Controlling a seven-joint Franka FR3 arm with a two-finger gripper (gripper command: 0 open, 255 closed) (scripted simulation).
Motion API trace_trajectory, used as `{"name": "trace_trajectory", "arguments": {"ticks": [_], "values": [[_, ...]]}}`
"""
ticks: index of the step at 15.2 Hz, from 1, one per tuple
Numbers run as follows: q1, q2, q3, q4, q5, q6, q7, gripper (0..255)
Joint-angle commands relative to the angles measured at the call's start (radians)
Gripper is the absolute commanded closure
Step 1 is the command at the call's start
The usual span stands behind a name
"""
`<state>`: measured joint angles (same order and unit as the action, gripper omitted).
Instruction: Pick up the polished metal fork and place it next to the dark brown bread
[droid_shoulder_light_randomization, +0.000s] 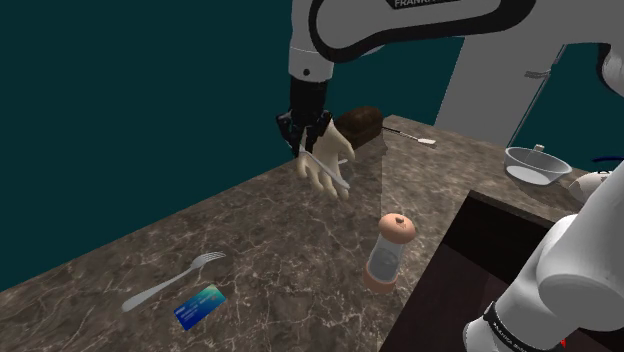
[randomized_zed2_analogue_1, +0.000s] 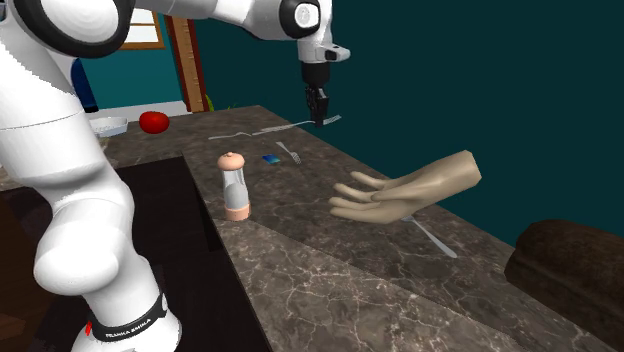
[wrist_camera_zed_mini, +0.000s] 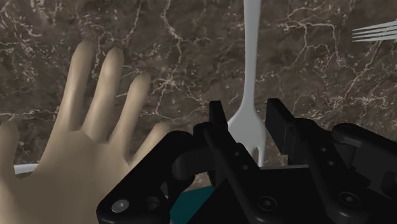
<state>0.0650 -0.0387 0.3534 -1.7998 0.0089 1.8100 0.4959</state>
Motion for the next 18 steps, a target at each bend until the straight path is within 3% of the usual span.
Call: {"name": "trace_trajectory", "arguments": {"ticks": [1,10,18], "values": [[-0.018,-0.012,-0.020,-0.005,0.005,-0.006,-0.039,255],[-0.117,-0.045,-0.140,-0.045,0.017,-0.002,-0.261,255],[-0.203,-0.006,-0.240,0.000,0.012,-0.011,-0.446,255]]}}
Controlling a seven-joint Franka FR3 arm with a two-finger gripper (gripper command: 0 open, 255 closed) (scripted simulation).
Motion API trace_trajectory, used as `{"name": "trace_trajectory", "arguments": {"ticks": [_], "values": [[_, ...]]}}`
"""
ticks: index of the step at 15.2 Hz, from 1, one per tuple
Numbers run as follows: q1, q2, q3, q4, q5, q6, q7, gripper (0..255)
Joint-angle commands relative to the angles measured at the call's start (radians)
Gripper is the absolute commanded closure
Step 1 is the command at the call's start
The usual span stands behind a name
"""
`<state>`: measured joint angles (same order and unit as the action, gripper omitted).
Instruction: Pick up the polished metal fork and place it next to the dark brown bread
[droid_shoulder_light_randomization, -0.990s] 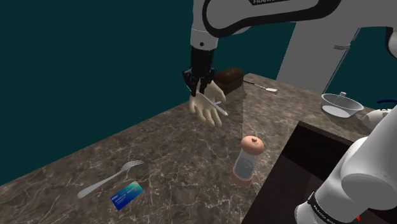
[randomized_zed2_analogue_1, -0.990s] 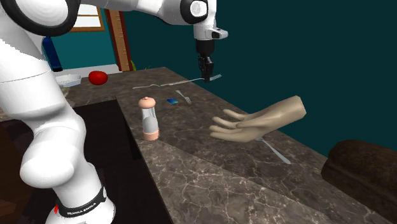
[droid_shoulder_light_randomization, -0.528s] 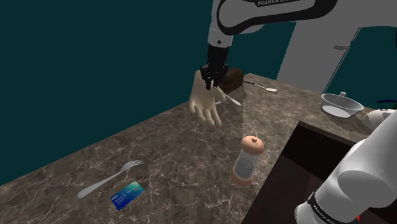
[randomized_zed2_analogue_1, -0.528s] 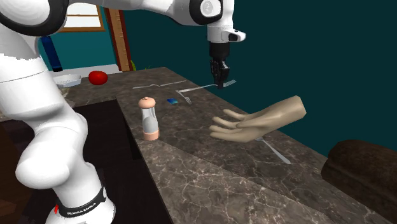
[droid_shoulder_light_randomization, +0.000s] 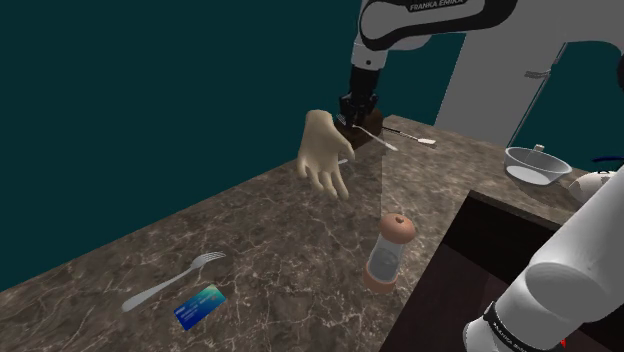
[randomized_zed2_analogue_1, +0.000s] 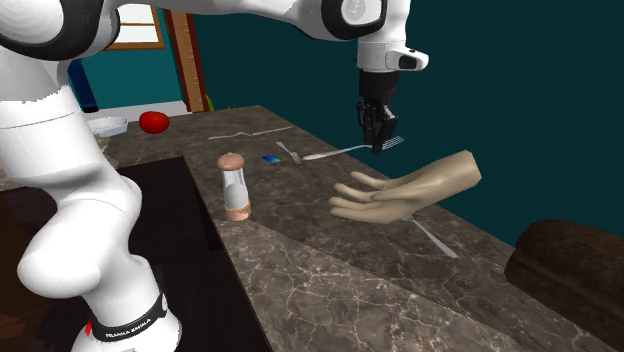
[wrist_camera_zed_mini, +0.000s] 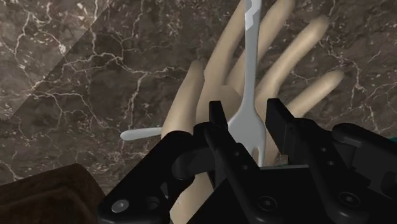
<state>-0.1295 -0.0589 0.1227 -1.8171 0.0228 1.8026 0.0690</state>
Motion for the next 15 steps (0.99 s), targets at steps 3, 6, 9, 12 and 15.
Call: {"name": "trace_trajectory", "arguments": {"ticks": [3,6,9,12,15], "values": [[-0.041,0.045,-0.044,0.054,-0.003,-0.011,-0.086,255],[-0.073,0.084,-0.077,0.102,-0.002,-0.021,-0.151,255],[-0.107,0.132,-0.108,0.162,0.000,-0.035,-0.215,255],[-0.141,0.188,-0.135,0.236,0.005,-0.054,-0.277,255],[-0.177,0.254,-0.160,0.325,0.013,-0.079,-0.337,255]]}}
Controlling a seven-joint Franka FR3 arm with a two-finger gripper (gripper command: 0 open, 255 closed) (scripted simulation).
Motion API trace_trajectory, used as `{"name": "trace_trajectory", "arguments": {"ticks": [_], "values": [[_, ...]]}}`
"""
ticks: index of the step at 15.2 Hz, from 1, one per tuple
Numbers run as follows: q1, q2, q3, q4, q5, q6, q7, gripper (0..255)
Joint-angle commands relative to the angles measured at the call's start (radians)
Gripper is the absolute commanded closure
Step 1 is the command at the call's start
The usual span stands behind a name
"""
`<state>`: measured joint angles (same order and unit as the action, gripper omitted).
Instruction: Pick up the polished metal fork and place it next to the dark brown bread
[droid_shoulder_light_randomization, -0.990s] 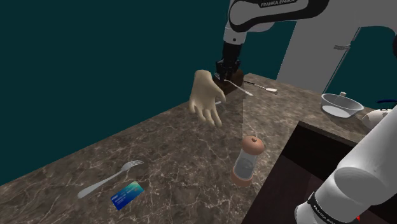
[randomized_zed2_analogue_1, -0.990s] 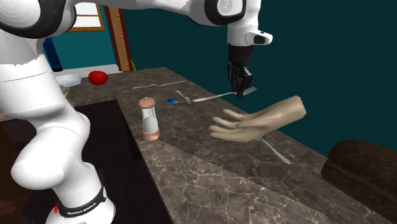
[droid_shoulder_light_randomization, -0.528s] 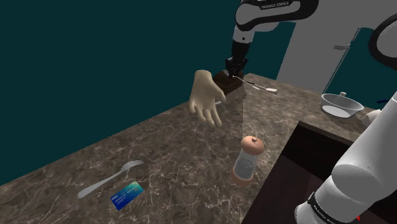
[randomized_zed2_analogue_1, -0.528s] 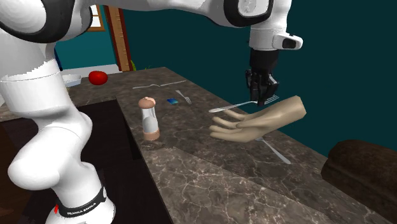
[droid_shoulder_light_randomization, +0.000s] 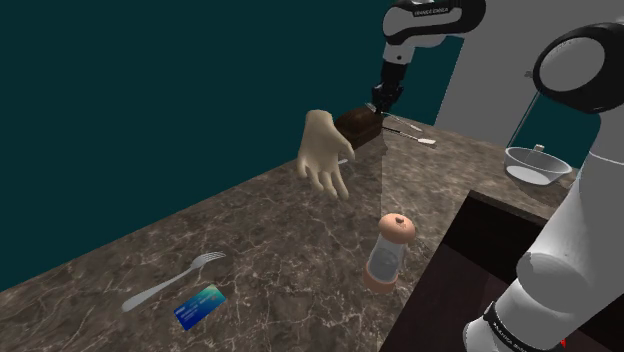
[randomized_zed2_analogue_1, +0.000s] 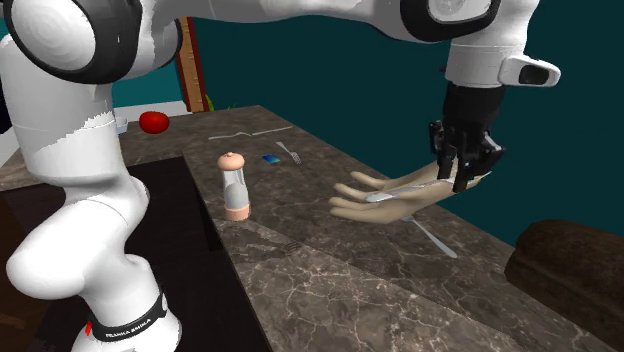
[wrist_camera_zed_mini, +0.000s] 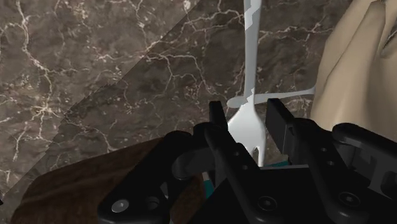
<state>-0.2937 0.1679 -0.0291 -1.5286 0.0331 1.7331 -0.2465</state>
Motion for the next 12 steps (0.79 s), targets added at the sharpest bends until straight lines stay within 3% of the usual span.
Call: {"name": "trace_trajectory", "arguments": {"ticks": [1,5,12], "values": [[-0.024,0.052,-0.016,0.070,0.006,-0.019,-0.041,255],[-0.078,0.167,-0.043,0.235,0.022,-0.071,-0.118,255],[-0.076,0.152,-0.042,0.118,0.022,0.030,-0.121,255]]}}
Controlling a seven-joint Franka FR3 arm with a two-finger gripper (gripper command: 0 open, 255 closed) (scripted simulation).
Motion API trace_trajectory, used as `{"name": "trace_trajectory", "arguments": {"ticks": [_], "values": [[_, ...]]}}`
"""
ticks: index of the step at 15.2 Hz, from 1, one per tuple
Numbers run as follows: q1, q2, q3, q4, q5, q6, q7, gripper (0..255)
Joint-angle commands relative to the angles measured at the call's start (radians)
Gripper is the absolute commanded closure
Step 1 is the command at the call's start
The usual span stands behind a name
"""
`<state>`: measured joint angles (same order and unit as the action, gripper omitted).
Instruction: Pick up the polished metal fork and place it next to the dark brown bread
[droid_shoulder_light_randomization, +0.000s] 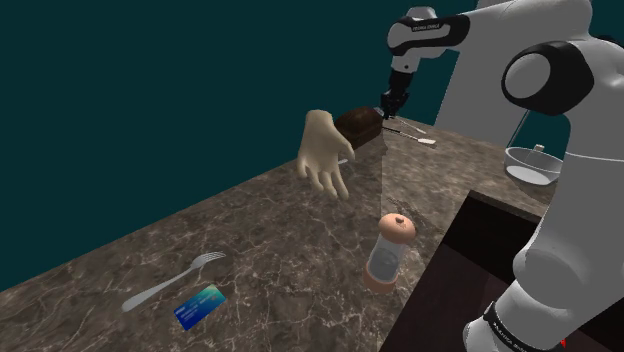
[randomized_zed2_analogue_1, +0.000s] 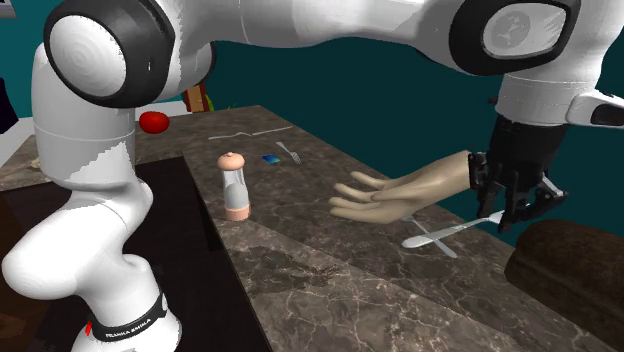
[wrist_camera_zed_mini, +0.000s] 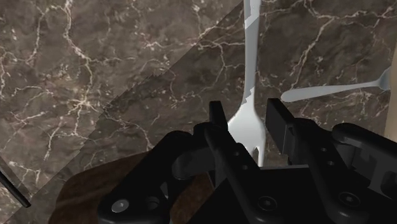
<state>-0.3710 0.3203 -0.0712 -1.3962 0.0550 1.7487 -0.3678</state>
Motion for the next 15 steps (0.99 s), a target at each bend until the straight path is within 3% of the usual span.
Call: {"name": "trace_trajectory", "arguments": {"ticks": [1,15], "values": [[0.001,-0.001,0.001,-0.029,0.000,0.028,0.000,255],[0.003,0.013,0.002,-0.198,0.003,0.211,-0.007,255]]}}
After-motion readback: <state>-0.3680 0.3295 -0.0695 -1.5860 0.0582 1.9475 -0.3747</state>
